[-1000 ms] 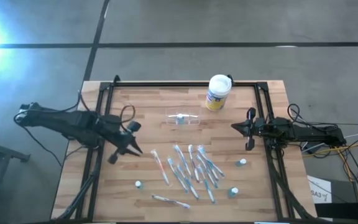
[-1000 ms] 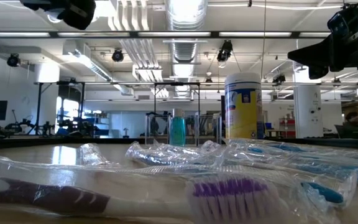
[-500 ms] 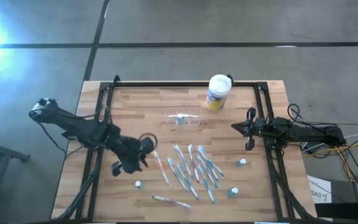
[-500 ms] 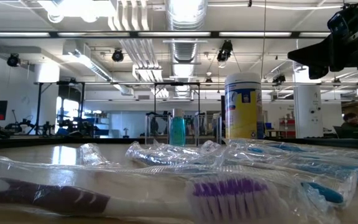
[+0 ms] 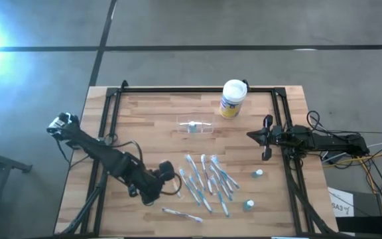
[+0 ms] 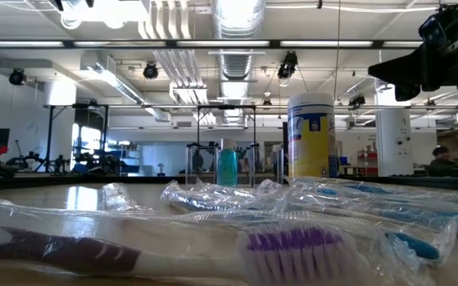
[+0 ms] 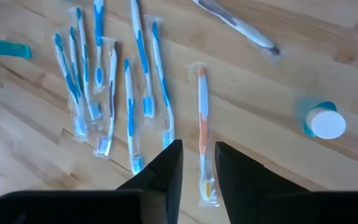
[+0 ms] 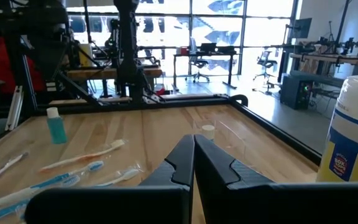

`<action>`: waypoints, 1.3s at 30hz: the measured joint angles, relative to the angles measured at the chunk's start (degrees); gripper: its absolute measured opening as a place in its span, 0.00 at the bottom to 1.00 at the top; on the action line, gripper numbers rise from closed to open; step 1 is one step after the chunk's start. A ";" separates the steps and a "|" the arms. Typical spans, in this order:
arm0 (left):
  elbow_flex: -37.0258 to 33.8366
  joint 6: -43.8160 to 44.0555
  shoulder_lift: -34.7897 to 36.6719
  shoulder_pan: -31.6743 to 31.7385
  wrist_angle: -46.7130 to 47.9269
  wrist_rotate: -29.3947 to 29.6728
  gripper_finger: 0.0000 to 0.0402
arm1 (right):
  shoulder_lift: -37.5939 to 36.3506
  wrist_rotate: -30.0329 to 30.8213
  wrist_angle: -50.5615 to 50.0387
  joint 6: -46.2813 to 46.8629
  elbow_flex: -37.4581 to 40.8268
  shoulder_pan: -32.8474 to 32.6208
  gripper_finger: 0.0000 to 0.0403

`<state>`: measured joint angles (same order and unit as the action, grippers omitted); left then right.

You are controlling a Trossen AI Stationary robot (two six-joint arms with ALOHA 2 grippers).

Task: Pick & Place toothbrushing station
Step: Put the blue mouthwash bottle into the transparent toothbrush holder

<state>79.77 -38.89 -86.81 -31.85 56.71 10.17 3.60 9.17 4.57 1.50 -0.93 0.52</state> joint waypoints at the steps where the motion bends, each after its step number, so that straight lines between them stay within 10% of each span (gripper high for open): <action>1: -0.09 -0.09 -0.24 -0.22 0.05 0.17 0.27 | 0.00 -0.01 -0.02 0.00 -0.02 0.02 0.02; 17: -0.35 10.48 -1.81 -3.09 0.78 -6.62 0.61 | 0.00 -0.01 0.01 0.00 0.01 0.01 0.02; 39: -4.34 10.55 -6.71 -7.10 4.34 -7.88 0.62 | -0.02 0.01 0.29 -0.13 0.01 0.02 0.02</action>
<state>75.42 -28.33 -93.51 -38.94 61.06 2.29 3.57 9.17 4.86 1.36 -0.93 0.53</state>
